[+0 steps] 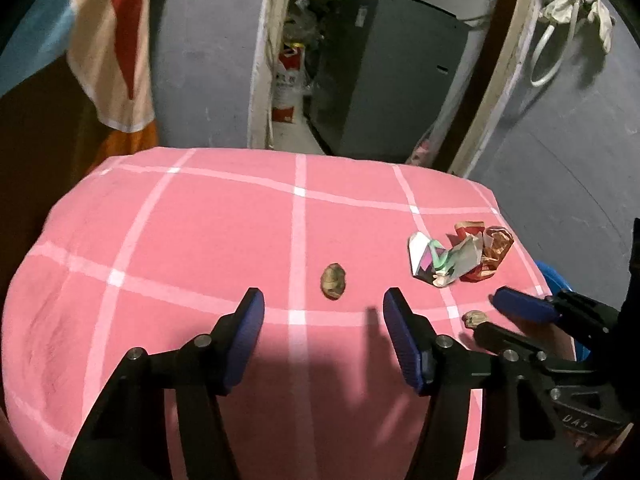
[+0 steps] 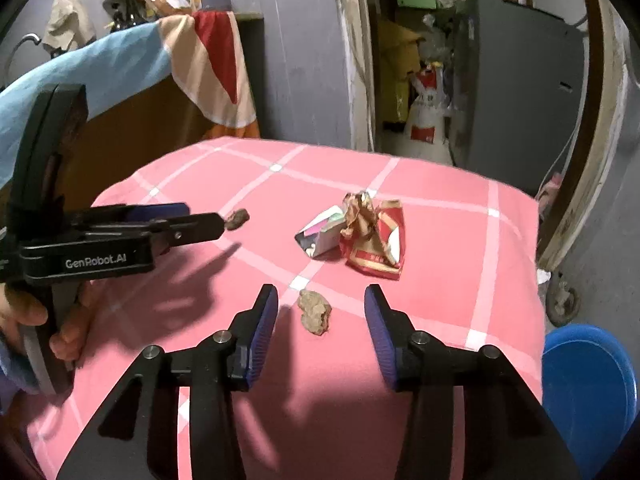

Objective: Collect trash
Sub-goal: 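Move both open tools back over the table toward the remaining trash, then grasp a brown nut with the left tool while the right tool grasps another brown lump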

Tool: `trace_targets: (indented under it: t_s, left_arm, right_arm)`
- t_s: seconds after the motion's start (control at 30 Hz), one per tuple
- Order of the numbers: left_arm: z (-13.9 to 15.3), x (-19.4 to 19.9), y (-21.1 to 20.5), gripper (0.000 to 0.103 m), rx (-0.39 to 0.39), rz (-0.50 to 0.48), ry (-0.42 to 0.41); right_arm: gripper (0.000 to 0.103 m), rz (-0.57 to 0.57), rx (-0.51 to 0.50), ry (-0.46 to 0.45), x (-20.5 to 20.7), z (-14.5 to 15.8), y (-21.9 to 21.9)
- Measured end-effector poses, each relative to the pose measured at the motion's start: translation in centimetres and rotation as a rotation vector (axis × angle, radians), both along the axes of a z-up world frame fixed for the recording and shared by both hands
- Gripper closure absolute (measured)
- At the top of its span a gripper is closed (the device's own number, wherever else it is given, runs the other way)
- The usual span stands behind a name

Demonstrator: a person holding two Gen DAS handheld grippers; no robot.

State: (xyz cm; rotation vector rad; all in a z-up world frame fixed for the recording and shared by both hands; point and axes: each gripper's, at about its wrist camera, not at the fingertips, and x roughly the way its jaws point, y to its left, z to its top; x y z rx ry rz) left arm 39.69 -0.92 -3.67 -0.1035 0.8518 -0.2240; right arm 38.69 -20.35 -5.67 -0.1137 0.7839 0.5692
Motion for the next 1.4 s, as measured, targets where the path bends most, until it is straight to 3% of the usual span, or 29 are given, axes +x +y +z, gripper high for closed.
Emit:
trace_targets:
  t_s: [0.3, 0.43, 0.53, 0.73, 0.93, 1.2, 1.4]
  left_arm:
    - [-0.5, 1.8, -1.2, 0.067, 0.015, -0.043, 0.054]
    - [-0.6, 2.1, -1.4, 0.082, 0.031, -0.043, 0.061]
    - [-0.7, 2.1, -1.6, 0.093, 0.037, -0.042, 0.063]
    - [-0.5, 1.5, -1.7, 0.095, 0.033, -0.046, 0.042]
    - [0.8, -1.0, -2.4, 0.095, 0.016, -0.031, -0.074]
    - [3.4, -5.4, -4.0, 0.095, -0.066, -0.026, -0.285]
    - [5.7, -8.2, -6.9, 0.095, -0.075, -0.075, -0.428]
  right_arm:
    - [0.072, 0.01, -0.026, 0.049, 0.6, -0.5, 0.5]
    - [0.085, 0.008, -0.088, 0.014, 0.3, -0.5, 1.4]
    - [0.088, 0.009, -0.094, 0.006, 0.2, -0.7, 1.4]
    - [0.089, 0.0, -0.067, -0.004, 0.1, -0.5, 0.8]
    - [0.089, -0.014, 0.018, -0.1, -1.3, 0.6, -0.5]
    - [0.089, -0.058, 0.176, -0.375, -5.6, 2.9, -3.2]
    - [0.089, -0.12, 0.214, -0.562, -8.7, 5.0, -5.6]
